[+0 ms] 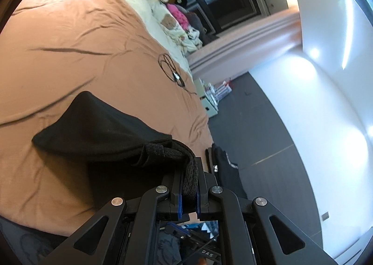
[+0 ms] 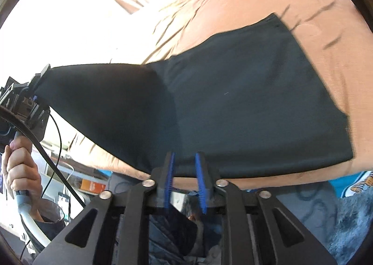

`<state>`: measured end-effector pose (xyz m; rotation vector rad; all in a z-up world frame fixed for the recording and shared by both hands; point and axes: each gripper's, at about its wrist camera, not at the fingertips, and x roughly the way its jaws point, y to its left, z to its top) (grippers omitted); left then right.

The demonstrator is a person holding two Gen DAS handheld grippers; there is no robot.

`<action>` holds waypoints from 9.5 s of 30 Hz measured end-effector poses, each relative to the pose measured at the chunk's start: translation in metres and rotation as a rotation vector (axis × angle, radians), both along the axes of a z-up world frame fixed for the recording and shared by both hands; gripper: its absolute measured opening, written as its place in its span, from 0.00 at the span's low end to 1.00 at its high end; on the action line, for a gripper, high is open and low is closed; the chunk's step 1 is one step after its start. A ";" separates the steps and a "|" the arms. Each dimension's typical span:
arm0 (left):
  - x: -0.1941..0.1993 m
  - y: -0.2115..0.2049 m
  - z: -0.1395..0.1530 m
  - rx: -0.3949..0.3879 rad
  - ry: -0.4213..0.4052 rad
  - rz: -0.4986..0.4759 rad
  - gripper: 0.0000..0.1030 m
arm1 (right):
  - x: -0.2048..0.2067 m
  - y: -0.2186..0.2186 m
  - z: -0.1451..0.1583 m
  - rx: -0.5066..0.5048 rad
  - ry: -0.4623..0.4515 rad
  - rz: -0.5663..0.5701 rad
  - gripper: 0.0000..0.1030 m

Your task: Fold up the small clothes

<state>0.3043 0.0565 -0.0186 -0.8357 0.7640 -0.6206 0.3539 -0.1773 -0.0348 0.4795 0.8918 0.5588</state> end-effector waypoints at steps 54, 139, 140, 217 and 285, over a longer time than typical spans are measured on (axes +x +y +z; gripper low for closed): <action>0.022 -0.141 -0.099 0.367 0.259 -0.160 0.59 | -0.043 -0.123 -0.013 -0.149 -0.112 -0.056 0.51; 0.006 -0.028 -0.142 0.369 0.327 -0.039 0.29 | 0.027 0.015 0.016 -0.569 -0.177 0.247 0.48; 0.005 -0.025 -0.142 0.366 0.327 -0.036 0.29 | 0.029 0.023 0.015 -0.570 -0.179 0.263 0.48; 0.065 -0.028 -0.167 0.342 0.386 -0.007 0.22 | 0.129 0.071 0.010 -0.543 -0.148 0.340 0.04; 0.058 -0.054 -0.159 0.446 0.376 -0.021 0.23 | 0.063 0.089 0.001 -0.758 -0.273 0.485 0.70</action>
